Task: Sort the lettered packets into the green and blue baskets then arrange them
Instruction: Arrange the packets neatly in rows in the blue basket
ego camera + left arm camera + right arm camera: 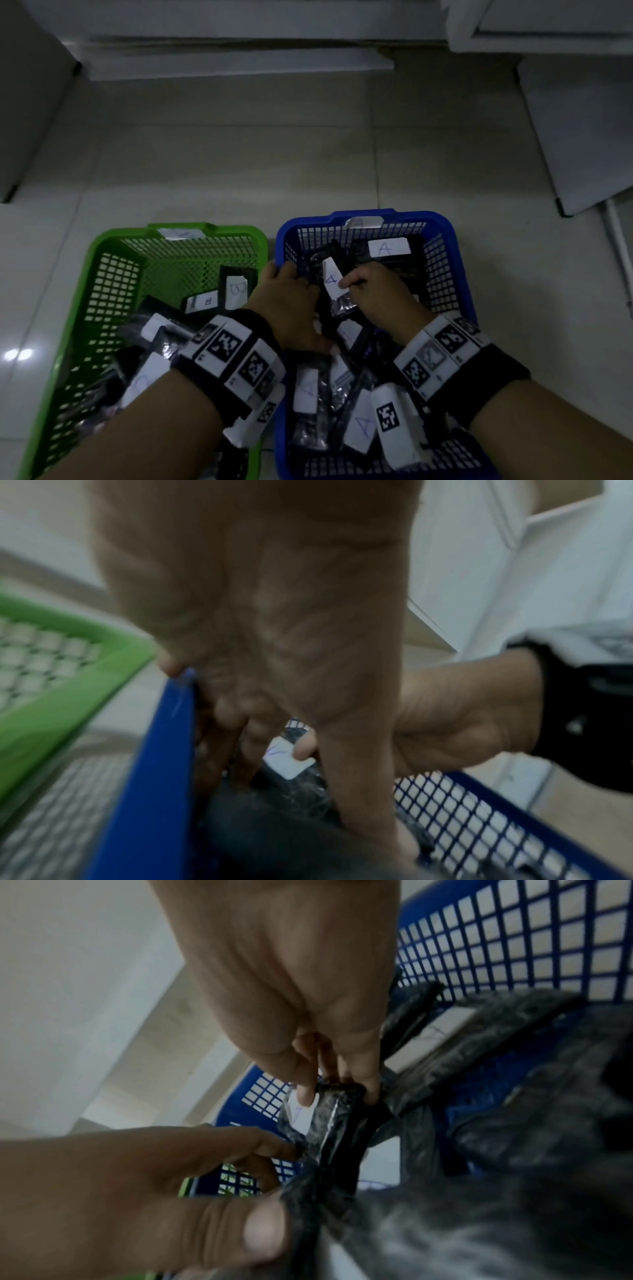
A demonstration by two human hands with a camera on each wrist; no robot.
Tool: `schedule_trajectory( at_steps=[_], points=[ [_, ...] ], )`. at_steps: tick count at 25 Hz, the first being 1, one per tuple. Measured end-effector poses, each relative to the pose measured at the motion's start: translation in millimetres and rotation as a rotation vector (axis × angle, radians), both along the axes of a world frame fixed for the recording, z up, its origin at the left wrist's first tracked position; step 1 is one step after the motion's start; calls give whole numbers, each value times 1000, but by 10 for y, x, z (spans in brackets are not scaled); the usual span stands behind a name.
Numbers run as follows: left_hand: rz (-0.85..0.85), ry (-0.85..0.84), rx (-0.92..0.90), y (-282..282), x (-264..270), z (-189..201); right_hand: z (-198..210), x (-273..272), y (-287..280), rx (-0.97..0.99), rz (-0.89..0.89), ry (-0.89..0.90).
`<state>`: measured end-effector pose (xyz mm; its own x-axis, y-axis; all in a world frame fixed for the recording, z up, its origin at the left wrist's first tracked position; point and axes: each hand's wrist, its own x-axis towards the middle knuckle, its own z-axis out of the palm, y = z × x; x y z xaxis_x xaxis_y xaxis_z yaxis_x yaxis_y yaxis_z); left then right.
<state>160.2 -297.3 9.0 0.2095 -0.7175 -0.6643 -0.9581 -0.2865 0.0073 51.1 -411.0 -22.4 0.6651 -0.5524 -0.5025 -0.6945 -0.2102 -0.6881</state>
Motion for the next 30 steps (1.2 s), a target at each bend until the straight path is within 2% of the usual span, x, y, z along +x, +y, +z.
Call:
schedule_trajectory(
  at_steps=[4, 8, 11, 13, 14, 16, 18, 19, 21, 24, 26, 28, 30],
  points=[
    [17, 50, -144, 45, 66, 59, -30, 46, 6, 93, 15, 78],
    [234, 284, -326, -109, 230, 98, -122, 2, -17, 93, 60, 29],
    [346, 197, -517, -283, 400, 80, -15, -52, -121, 234, 116, -40],
    [388, 125, -591, -346, 414, -6, 87, -152, -260, 138, 144, -28],
    [392, 101, -600, -359, 407, -40, 148, -206, -344, 34, 180, 20],
    [354, 20, -614, -346, 340, -99, 221, -352, -461, -162, 370, 163],
    [256, -43, -657, -313, 241, -114, 227, -509, -490, -199, 599, 269],
    [204, -19, -635, -302, 208, -114, 207, -552, -488, -194, 683, 304],
    [114, 62, -453, -272, 113, -99, 121, -613, -435, -262, 808, 397],
    [34, 65, -213, -222, -21, -103, -11, -638, -334, -432, 853, 517],
    [15, 69, -256, -135, -90, -95, -13, -678, -269, -463, 797, 508],
    [14, 65, -419, -5, -154, -71, 45, -737, -172, -476, 771, 469],
    [46, 14, -412, 105, -245, -29, 123, -793, -83, -400, 775, 439]
  ],
)
